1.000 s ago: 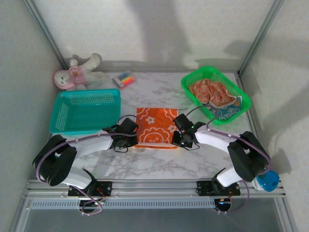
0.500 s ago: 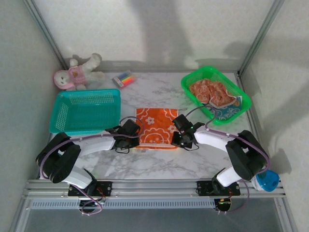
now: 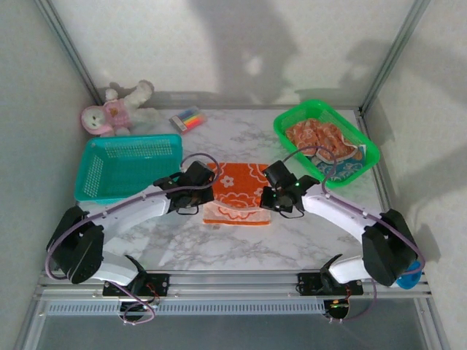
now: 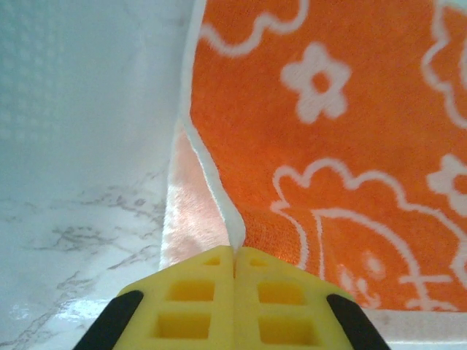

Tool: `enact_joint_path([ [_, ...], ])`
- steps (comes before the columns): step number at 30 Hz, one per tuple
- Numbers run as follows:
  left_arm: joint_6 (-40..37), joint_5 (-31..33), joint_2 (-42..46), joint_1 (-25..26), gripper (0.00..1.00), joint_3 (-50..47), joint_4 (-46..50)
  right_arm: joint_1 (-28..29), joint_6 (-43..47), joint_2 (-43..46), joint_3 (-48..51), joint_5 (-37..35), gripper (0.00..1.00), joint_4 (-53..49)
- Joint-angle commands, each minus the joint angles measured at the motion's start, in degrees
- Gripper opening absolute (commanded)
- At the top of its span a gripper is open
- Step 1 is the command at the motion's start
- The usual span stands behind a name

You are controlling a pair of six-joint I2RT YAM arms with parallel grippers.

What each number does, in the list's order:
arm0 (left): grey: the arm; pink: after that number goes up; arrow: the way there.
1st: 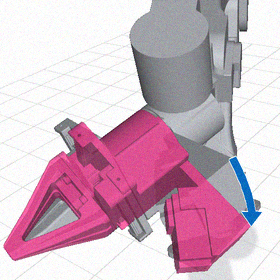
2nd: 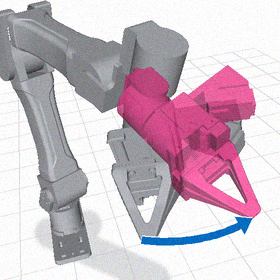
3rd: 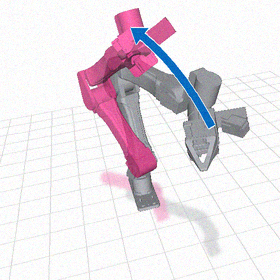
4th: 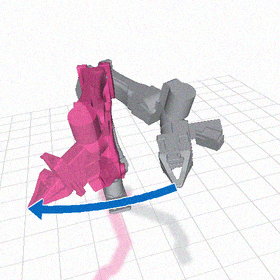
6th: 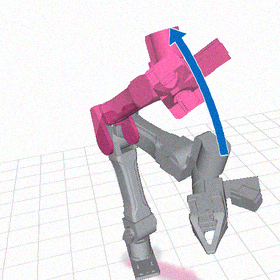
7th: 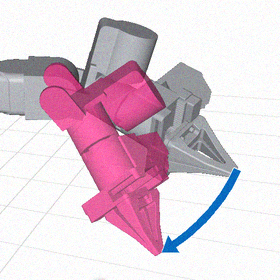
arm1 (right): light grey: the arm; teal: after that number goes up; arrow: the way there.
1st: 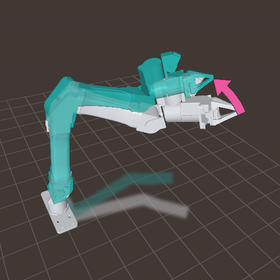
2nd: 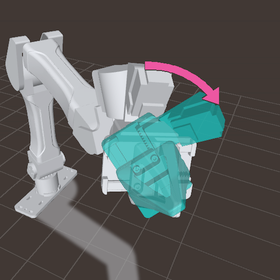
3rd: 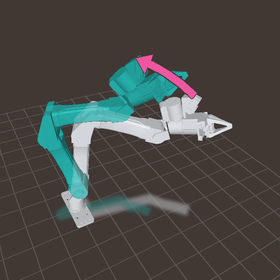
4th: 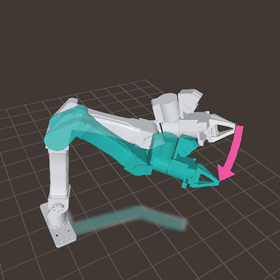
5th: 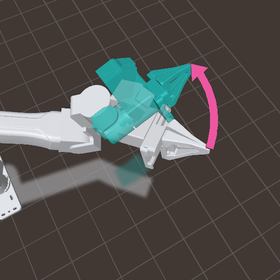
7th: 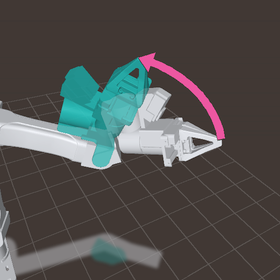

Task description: Fold and stack the towels

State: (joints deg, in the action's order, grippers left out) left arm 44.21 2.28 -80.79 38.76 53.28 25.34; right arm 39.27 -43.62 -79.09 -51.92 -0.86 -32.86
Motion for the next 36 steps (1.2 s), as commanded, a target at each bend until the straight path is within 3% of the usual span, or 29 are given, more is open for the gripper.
enact_joint_path([
  [1,-1.1,3.2,1.7,-0.4,0.0,2.5,5.4,-0.1,1.2,1.7,-2.1,-2.0,0.0,-4.6],
  [18,1.2,2.1,6.2,-0.4,0.0,0.2,5.4,0.0,0.2,6.0,-0.6,-2.0,0.01,-5.6],
  [36,3.5,-3.0,0.4,0.9,0.0,-12.9,-6.0,0.5,-0.9,-2.3,9.1,0.8,0.02,4.7],
])
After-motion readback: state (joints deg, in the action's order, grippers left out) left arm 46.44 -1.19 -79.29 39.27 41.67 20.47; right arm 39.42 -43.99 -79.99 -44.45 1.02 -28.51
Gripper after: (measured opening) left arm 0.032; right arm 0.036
